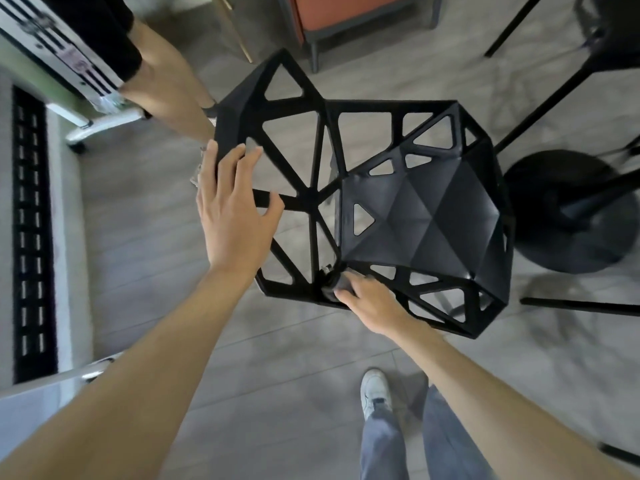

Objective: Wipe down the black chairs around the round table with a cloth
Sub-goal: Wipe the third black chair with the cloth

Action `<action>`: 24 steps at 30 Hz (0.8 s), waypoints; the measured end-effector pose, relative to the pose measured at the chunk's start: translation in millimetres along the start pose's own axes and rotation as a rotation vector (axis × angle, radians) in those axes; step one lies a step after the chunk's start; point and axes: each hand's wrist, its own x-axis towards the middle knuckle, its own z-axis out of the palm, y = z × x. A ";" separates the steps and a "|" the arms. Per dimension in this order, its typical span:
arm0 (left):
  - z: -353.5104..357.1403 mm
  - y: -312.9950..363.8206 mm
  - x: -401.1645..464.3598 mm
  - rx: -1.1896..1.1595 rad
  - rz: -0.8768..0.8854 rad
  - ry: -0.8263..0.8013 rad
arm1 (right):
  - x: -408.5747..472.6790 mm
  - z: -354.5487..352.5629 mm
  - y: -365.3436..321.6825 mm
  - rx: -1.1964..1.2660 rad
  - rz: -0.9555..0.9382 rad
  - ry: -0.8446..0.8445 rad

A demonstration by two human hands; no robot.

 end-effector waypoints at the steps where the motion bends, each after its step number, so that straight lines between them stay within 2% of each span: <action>1: -0.1 0.4 -0.2 0.006 -0.003 -0.002 | -7.9 -4.0 -2.6 -0.067 -0.071 0.024; 4: -0.3 0.9 0.5 0.021 -0.009 -0.003 | -20.0 -6.9 -10.4 -0.242 -0.209 0.057; 8: 0.3 1.0 -0.1 0.031 0.002 -0.008 | -42.5 4.4 -12.0 -0.222 -0.305 0.173; 10: 0.7 1.8 -1.1 0.050 0.008 -0.015 | -50.8 7.1 1.0 -0.208 -0.265 0.220; 14: 2.1 1.1 -2.1 0.062 0.011 -0.013 | -75.6 2.6 50.2 -0.136 -0.016 0.331; 17: 3.4 -2.0 0.9 0.058 0.011 -0.012 | -84.7 7.7 58.9 -0.066 0.142 0.413; 19: 3.6 -2.3 1.9 0.065 0.013 -0.015 | -74.2 15.8 38.6 -0.061 0.150 0.450; 24: 2.5 -1.1 2.0 0.084 0.003 -0.030 | -36.6 43.7 -37.2 0.001 0.007 0.488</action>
